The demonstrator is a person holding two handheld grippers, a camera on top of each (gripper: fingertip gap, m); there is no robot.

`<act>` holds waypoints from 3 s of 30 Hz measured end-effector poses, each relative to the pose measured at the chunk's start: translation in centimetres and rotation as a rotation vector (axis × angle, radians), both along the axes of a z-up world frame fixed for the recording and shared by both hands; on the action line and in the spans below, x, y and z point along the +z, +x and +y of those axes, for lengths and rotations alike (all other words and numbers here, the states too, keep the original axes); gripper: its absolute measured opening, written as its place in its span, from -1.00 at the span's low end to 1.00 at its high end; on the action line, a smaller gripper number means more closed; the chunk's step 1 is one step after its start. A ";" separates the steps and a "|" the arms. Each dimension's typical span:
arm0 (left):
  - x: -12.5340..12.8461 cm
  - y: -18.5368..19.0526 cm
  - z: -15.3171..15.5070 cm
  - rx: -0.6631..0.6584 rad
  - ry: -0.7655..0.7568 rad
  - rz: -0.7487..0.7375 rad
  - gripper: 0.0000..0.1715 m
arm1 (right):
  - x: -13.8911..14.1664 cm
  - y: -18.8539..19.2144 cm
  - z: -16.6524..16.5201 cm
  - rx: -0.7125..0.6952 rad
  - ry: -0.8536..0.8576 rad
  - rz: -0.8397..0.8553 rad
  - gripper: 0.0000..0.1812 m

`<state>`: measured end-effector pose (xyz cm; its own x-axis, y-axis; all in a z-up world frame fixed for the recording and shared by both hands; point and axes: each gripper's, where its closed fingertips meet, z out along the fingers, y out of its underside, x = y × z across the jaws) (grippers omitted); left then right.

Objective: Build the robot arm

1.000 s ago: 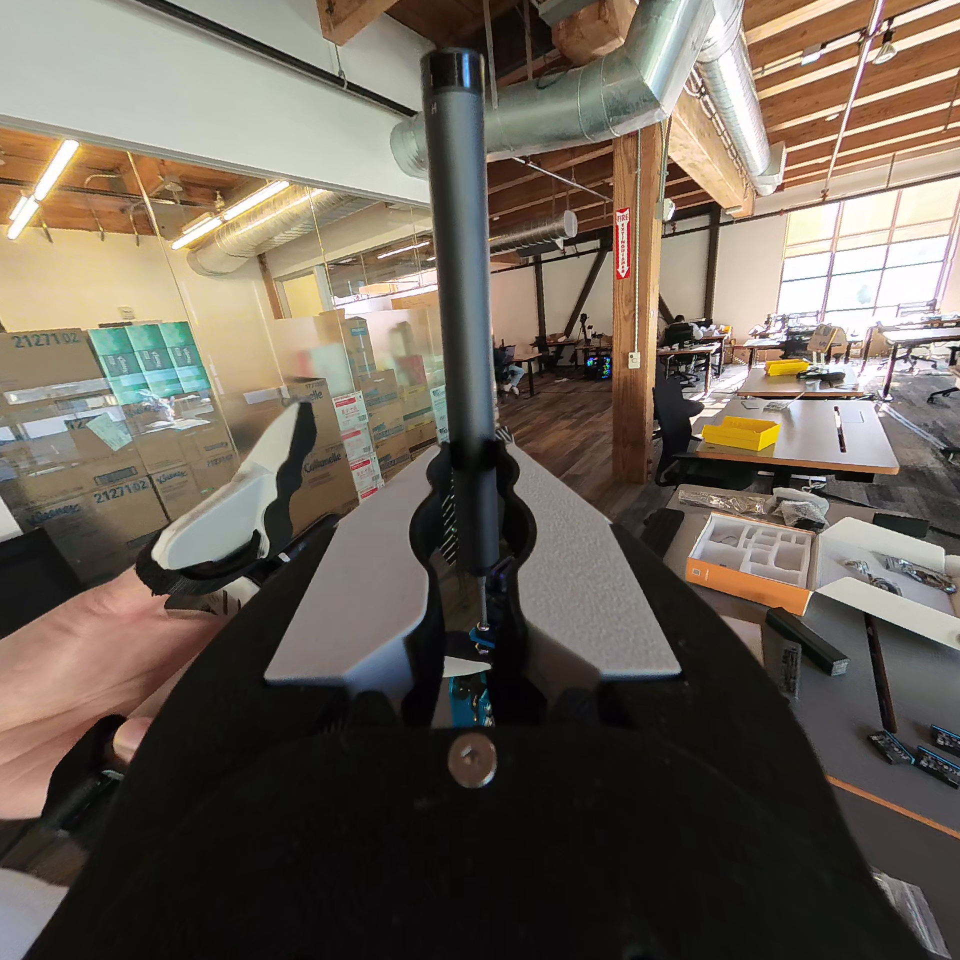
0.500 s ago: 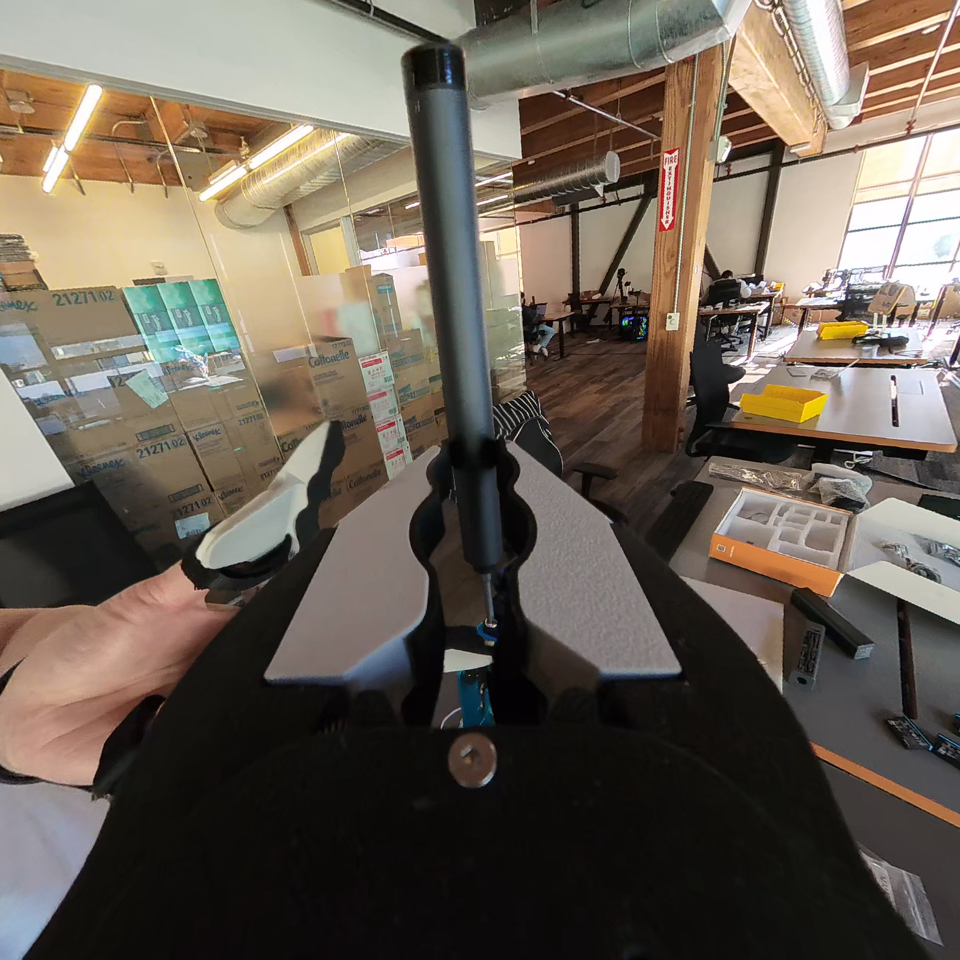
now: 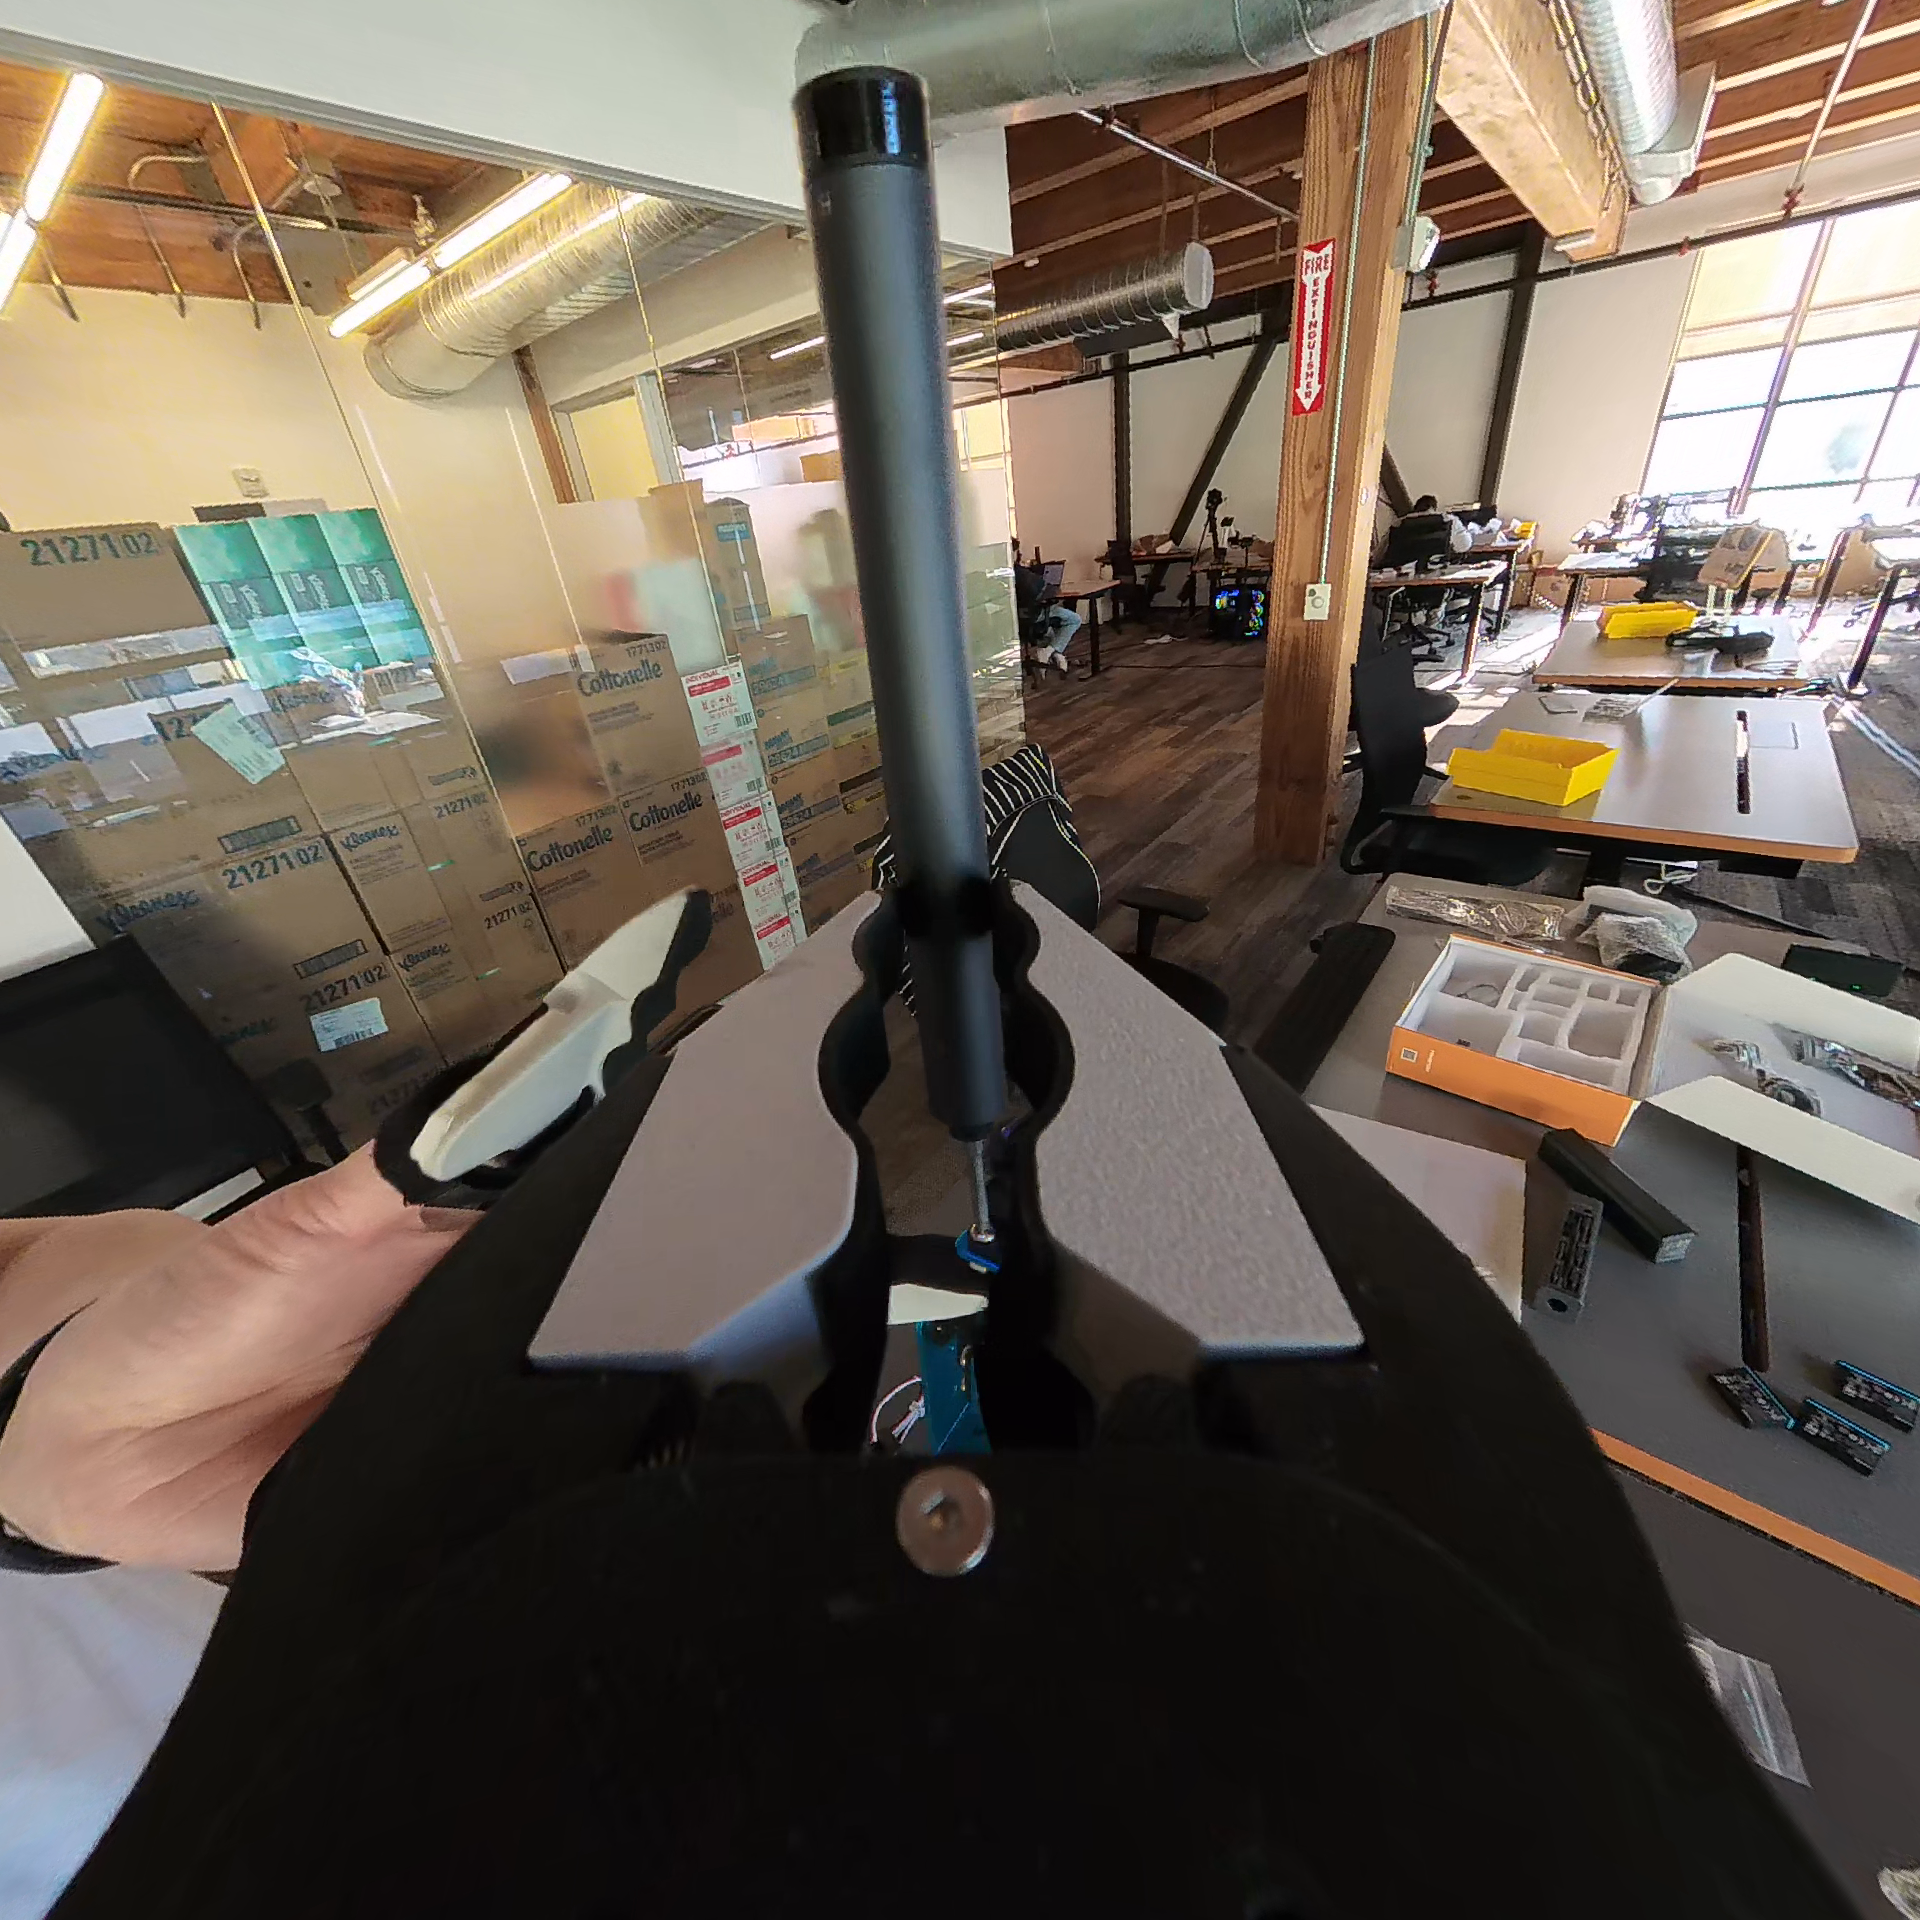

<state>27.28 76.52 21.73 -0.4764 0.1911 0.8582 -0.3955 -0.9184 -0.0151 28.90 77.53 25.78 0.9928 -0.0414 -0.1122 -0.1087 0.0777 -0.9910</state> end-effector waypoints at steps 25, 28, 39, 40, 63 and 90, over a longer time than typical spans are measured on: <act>-0.6 1.0 0.0 -0.075 0.006 0.064 0.12 | 0.1 0.5 -0.3 -0.017 0.019 0.012 -0.83; -0.8 1.3 0.0 -0.094 0.024 0.091 0.06 | 0.1 0.6 -0.4 -0.020 0.017 0.013 -0.83; -0.7 2.5 -0.4 -0.135 0.115 0.149 0.04 | 0.1 1.1 -0.4 -0.060 -0.005 0.022 -0.82; -0.7 2.5 -0.5 -0.134 0.137 0.146 0.03 | 0.1 1.2 -0.4 -0.063 -0.003 0.029 -0.82; -1.5 2.0 -0.6 -0.159 0.143 0.109 -0.18 | 0.0 2.0 -0.7 -0.091 -0.012 0.087 -0.83; -1.4 1.0 -1.0 -0.185 0.218 0.093 -0.10 | -0.1 1.7 -0.4 -0.089 -0.013 0.070 -0.83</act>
